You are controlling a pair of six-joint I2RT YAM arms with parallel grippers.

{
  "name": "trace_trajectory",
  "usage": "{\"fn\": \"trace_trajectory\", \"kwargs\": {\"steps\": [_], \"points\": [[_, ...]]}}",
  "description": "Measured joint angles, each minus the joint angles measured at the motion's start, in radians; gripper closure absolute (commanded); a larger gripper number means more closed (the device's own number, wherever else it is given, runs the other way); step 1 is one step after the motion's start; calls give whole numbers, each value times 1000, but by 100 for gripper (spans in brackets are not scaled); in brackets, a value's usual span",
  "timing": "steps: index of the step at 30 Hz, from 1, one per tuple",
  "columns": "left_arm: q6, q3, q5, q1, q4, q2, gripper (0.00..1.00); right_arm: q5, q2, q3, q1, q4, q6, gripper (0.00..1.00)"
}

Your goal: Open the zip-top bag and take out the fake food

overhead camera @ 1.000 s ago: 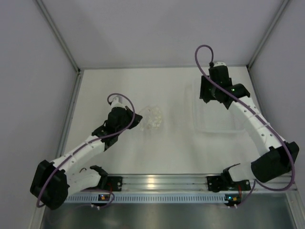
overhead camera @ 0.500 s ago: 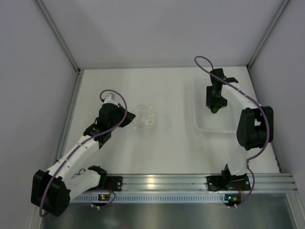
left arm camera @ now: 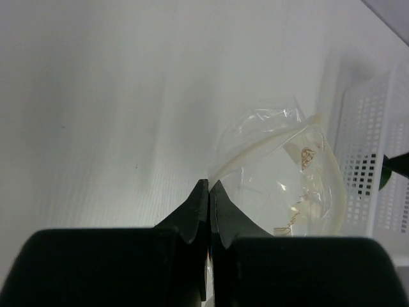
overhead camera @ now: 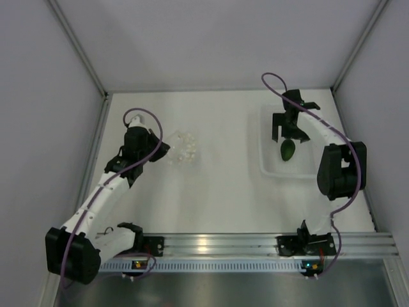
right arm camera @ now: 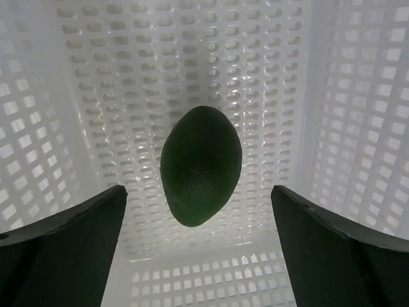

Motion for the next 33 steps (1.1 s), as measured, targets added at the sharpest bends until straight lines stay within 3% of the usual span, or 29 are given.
{"fn": "trace_trajectory", "kwargs": {"steps": [10,20,23,28,33], "points": [[151,306,-310,19,-150,191,100,-47,-373,-22,15,-2,1,1],[338,587,-627,24,-258,579,100,-89,-665,-206,115,-13,18,1],[345,642,-507,46,-270,658,100,-94,-721,-250,137,-16,18,1],[259,649,-65,142,-197,721,100,-97,-777,-270,142,-21,18,1],[148,646,245,196,-34,835,100,-111,-811,-270,145,-21,17,1]]}}
